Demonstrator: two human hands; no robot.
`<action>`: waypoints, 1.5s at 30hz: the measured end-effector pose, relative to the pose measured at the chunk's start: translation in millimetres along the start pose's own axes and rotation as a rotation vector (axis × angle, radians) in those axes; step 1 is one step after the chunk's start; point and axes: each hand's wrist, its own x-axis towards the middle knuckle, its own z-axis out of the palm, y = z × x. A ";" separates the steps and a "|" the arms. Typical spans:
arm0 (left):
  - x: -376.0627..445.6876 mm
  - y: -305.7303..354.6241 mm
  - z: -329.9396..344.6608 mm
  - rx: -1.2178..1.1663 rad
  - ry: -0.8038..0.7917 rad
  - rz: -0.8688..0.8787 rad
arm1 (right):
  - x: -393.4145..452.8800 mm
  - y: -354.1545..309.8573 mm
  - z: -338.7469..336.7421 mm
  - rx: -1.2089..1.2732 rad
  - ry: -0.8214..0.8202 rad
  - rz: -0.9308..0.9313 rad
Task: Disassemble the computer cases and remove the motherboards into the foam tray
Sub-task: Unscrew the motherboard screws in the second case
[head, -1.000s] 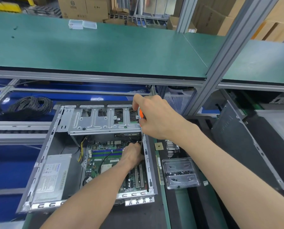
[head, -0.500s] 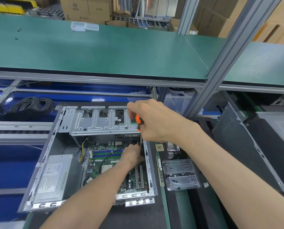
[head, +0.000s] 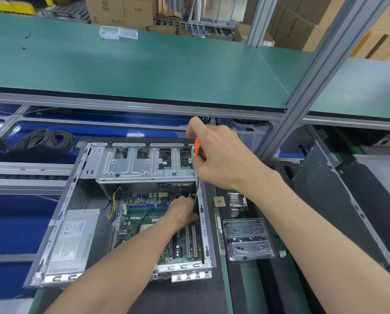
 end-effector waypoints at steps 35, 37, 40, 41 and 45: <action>-93.7 -90.9 -75.3 -1.870 -0.119 -0.278 | 14.6 -36.2 -15.2 0.151 0.554 0.159; -97.6 -85.9 -76.5 -2.088 -0.134 -0.219 | 13.6 -40.5 -6.0 0.151 0.514 0.150; -101.9 -79.1 -73.4 -2.306 -0.174 -0.159 | 14.2 -45.7 3.5 0.139 0.499 0.147; -102.9 -78.0 -71.6 -2.340 -0.184 -0.142 | 14.8 -46.9 5.1 0.133 0.497 0.146; -104.3 -80.9 -73.8 -2.289 -0.255 -0.074 | 16.2 -50.3 4.2 0.138 0.504 0.139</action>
